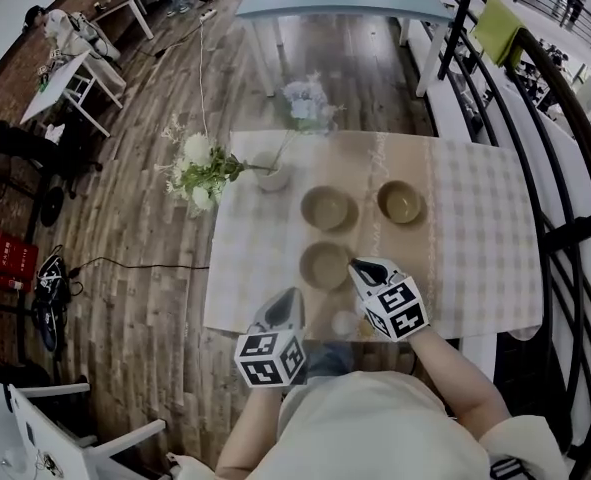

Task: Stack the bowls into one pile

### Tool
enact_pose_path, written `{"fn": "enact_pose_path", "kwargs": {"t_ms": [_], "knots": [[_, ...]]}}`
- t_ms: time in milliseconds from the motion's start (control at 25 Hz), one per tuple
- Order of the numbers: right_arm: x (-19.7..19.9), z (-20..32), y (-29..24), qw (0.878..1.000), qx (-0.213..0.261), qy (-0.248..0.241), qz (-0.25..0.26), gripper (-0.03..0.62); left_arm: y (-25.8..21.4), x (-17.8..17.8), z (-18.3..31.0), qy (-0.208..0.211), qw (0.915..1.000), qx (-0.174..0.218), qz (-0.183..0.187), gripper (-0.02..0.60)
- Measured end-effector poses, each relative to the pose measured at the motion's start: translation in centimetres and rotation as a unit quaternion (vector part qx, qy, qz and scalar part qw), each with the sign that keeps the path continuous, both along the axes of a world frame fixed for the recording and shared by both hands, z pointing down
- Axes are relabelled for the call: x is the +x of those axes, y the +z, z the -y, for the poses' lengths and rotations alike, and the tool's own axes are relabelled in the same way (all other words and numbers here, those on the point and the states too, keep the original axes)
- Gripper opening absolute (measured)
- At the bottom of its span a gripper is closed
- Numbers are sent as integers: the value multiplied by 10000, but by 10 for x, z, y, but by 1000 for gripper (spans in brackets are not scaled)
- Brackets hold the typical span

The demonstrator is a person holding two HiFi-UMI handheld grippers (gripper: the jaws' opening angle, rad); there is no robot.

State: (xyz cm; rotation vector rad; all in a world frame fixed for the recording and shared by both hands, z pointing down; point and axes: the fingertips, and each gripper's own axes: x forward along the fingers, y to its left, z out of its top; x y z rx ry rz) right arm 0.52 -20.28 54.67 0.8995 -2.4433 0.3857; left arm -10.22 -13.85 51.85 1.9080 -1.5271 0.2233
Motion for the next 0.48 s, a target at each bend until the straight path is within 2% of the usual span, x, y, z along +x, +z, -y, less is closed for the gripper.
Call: {"fn": "enact_pose_path", "kwargs": {"t_ms": [160, 240, 280, 480], "knots": [[-7, 13, 20, 9997, -166, -67, -165, 6, 6, -5, 13, 36, 10000, -66, -13, 3], [-10, 18, 29, 9993, -260, -105, -260, 72, 8, -9, 18, 32, 10000, -90, -22, 3], [-11, 20, 33, 9990, -301, -117, -304, 80, 9, -11, 21, 27, 9999, -106, -30, 3], [-13, 34, 53, 9979, -433, -55, -489, 83, 18, -18, 31, 11, 9998, -195, -53, 3]]}}
